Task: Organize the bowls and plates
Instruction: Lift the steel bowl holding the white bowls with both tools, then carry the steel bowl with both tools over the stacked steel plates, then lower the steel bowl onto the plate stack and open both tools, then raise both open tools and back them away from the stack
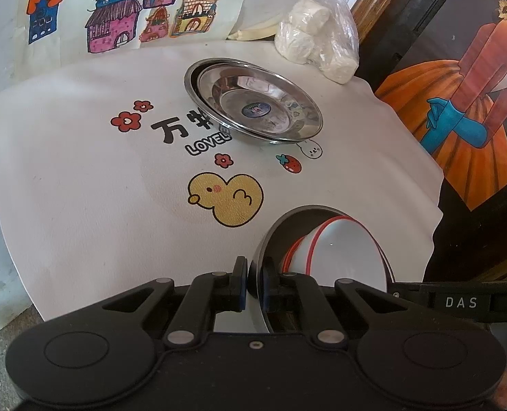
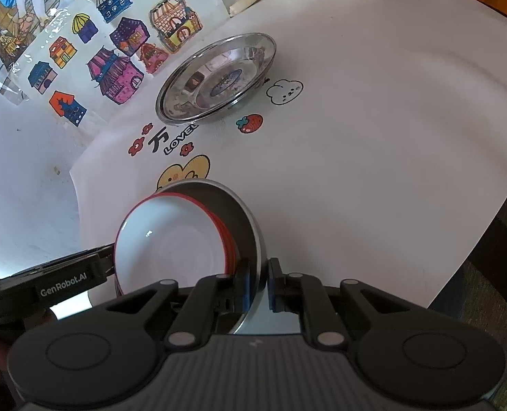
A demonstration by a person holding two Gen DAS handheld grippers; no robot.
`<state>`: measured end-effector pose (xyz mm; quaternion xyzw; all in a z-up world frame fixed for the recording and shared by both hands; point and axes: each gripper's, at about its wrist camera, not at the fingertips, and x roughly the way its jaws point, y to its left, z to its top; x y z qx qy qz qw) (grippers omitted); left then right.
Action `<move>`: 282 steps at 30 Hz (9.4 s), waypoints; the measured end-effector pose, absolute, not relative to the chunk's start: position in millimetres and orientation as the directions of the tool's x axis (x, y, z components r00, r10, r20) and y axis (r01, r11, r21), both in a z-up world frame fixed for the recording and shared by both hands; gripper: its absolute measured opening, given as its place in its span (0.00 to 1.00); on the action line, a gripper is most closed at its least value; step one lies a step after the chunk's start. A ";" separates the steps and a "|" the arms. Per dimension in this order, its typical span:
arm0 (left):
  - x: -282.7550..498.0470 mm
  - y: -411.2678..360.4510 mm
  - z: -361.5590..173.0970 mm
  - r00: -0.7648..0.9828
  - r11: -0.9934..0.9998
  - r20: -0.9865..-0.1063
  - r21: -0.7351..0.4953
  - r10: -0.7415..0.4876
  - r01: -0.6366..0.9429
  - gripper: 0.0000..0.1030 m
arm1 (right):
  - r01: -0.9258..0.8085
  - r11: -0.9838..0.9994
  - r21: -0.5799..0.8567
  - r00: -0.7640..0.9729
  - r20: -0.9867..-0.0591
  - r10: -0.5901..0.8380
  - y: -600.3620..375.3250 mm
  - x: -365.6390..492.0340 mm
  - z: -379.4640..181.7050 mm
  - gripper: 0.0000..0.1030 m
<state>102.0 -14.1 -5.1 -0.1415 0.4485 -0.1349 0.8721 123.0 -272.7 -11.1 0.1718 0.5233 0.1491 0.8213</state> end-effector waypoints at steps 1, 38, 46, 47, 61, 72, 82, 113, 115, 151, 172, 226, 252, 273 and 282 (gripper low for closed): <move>101.9 -14.2 -4.9 0.561 0.923 -0.744 -0.368 -0.362 0.108 0.06 | -0.066 0.897 0.438 0.408 -0.808 0.425 -273.1 123.2 -11.0 0.11; 111.7 -19.3 -0.5 0.577 0.922 -0.733 -0.375 -0.359 0.097 0.06 | -0.035 0.891 0.452 0.430 -0.798 0.422 -276.8 129.7 -8.6 0.11; 121.4 -20.3 5.5 0.596 0.921 -0.719 -0.376 -0.358 0.099 0.06 | -0.038 0.890 0.455 0.445 -0.790 0.422 -277.3 137.7 -3.9 0.11; 123.1 -20.3 6.0 0.601 0.920 -0.714 -0.380 -0.358 0.096 0.06 | -0.038 0.890 0.455 0.450 -0.787 0.422 -277.7 139.4 -2.8 0.11; 144.5 -19.3 4.6 0.615 0.915 -0.706 -0.397 -0.352 0.068 0.07 | -0.034 0.882 0.470 0.460 -0.777 0.431 -280.6 162.7 -7.8 0.11; 164.4 -19.6 13.3 0.635 0.915 -0.690 -0.396 -0.349 0.074 0.07 | -0.046 0.881 0.471 0.479 -0.763 0.433 -278.6 177.8 -4.0 0.11; 182.6 -19.5 20.0 0.652 0.916 -0.678 -0.395 -0.341 0.068 0.07 | -0.054 0.878 0.476 0.495 -0.751 0.438 -276.8 194.5 0.3 0.11; 248.1 -9.4 34.8 0.702 0.910 -0.640 -0.414 -0.311 0.026 0.07 | -0.095 0.884 0.458 0.529 -0.729 0.435 -259.0 266.0 21.9 0.11; 250.8 -8.4 33.1 0.702 0.910 -0.642 -0.415 -0.308 0.020 0.07 | -0.096 0.884 0.457 0.527 -0.730 0.435 -257.3 269.4 21.0 0.11; 288.7 4.1 5.8 0.688 0.903 -0.674 -0.426 -0.270 -0.063 0.07 | -0.103 0.896 0.433 0.485 -0.764 0.425 -239.6 319.9 -2.9 0.12; 291.2 12.9 3.9 0.699 0.890 -0.669 -0.444 -0.253 -0.104 0.08 | -0.126 0.886 0.447 0.480 -0.754 0.449 -233.2 328.9 -7.2 0.12; 286.5 14.8 13.3 0.697 0.904 -0.678 -0.416 -0.235 -0.101 0.19 | -0.257 0.916 0.309 0.559 -0.725 0.401 -224.8 313.7 1.6 0.13; 261.4 25.0 25.5 0.766 0.923 -0.624 -0.368 -0.154 -0.114 0.67 | -0.214 0.924 0.317 0.599 -0.704 0.380 -245.9 293.6 1.4 0.48; 199.4 16.9 57.6 0.841 0.961 -0.536 -0.266 -0.077 -0.082 0.99 | -0.243 0.926 0.290 0.701 -0.607 0.374 -254.6 234.5 38.5 0.88; 166.0 17.3 66.4 0.863 0.969 -0.500 -0.240 -0.072 -0.058 0.99 | -0.284 0.927 0.244 0.763 -0.528 0.373 -247.5 188.7 56.2 0.98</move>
